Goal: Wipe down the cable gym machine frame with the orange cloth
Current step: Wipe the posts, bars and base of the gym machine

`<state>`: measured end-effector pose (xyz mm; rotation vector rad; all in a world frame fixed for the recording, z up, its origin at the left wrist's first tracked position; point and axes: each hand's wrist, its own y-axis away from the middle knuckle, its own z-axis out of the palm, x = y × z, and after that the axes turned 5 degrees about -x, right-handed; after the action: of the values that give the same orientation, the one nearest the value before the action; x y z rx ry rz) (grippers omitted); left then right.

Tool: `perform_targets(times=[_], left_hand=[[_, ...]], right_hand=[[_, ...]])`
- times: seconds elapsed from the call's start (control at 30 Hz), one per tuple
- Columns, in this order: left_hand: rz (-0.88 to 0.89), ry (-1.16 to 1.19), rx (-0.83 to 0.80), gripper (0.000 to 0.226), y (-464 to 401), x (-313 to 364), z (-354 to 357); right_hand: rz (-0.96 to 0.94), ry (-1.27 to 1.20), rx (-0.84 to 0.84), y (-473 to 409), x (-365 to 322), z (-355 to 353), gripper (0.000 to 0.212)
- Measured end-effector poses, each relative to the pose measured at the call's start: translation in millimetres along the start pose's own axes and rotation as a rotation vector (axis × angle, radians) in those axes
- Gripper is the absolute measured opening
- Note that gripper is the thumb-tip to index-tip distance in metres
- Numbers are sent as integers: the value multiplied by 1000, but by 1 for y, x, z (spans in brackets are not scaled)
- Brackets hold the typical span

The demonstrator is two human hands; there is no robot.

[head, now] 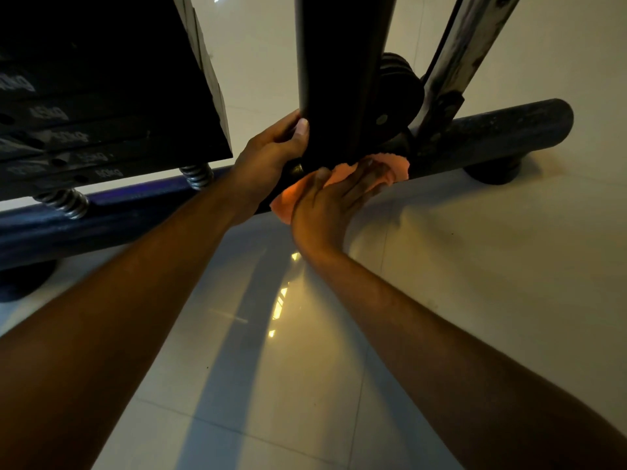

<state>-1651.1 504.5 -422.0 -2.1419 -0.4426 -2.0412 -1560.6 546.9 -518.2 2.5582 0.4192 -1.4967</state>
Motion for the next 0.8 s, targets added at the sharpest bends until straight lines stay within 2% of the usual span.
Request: perform_targets(times=[0.1,0.17,0.23,0.3,0.37,0.47,0.6,0.67,0.73,0.8], left_hand=[[-7,-15,29,44,1,0,2],[-7,-17,46,42,1,0,2],[-8,-13,47,42,1,-1,1],[-11,-35,46,43,1,0,2],[-10,-33,50,44,2,1,3],[-10,-10,65,49,2,0,5],[6,-21,84,41,3,0,7],[2,-20,83,41,3,0,7],[-9,-18,67,42,2,0,6],[-5,-11,47,43,2,0,6]], right_hand=[[-293,400,37,-3,41,-16,99],[-430,548,19,-15,66,-36,94],[-414,424,18,-21,68,-47,85],[-280,63,33,-20,45,-40,83],[-163,-143,41,-12,16,-23,85],[-205,-150,-27,-3,5,-16,92],[-465,269,-13,-18,53,-39,85],[-356,207,16,-25,54,-47,87],[-173,-2,31,-22,36,-40,93],[-62,-138,-18,-12,14,-28,90]])
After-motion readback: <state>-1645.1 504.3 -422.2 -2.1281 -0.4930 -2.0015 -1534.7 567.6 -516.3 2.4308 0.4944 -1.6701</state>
